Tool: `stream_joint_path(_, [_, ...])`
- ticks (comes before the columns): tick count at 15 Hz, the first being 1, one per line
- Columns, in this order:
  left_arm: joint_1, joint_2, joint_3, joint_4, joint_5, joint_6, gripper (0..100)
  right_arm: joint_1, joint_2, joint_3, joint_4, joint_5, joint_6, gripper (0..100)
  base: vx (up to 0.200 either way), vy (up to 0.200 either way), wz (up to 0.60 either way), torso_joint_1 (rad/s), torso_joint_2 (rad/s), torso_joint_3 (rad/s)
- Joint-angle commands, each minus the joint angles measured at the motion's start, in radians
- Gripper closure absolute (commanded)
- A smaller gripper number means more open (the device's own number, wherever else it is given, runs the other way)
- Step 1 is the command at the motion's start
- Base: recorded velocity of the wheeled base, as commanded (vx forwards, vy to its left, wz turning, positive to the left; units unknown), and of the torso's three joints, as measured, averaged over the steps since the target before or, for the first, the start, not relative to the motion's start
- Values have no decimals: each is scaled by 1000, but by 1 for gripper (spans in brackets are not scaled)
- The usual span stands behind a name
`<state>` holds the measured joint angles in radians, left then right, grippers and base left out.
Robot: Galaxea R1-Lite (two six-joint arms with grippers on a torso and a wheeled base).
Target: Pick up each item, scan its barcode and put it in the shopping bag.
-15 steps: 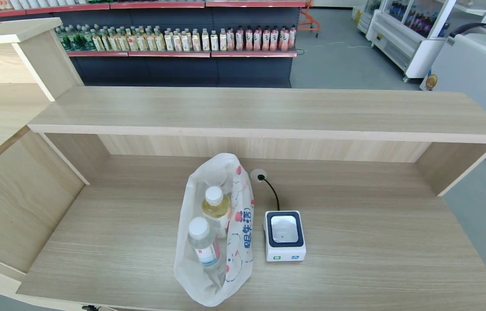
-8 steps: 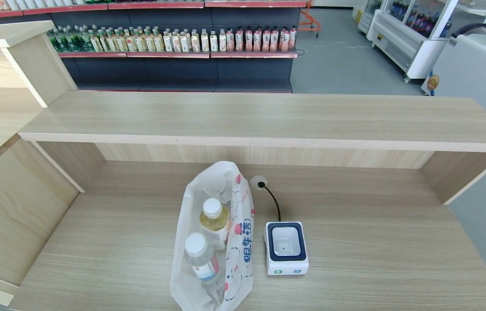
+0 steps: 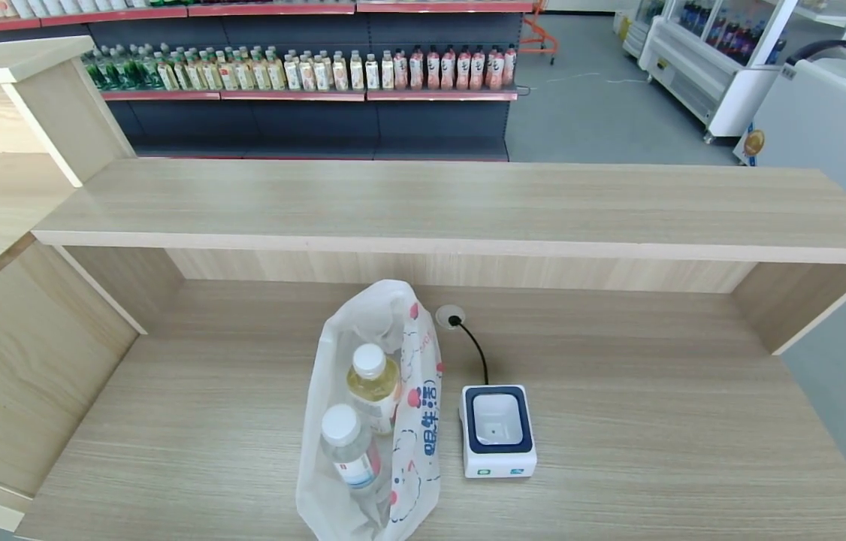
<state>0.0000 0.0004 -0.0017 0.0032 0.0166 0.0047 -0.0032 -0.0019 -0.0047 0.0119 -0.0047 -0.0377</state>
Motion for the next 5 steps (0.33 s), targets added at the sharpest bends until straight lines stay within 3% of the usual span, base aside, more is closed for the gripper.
stream_joint_path(1, [0,0,0,0,0,0,0,0,2,0,0,0,1,100,0,0,0,0,0,0])
stream_joint_path(5, [0,0,0,0,0,0,0,0,2,0,0,0,-2,100,0,0,0,0,0,0])
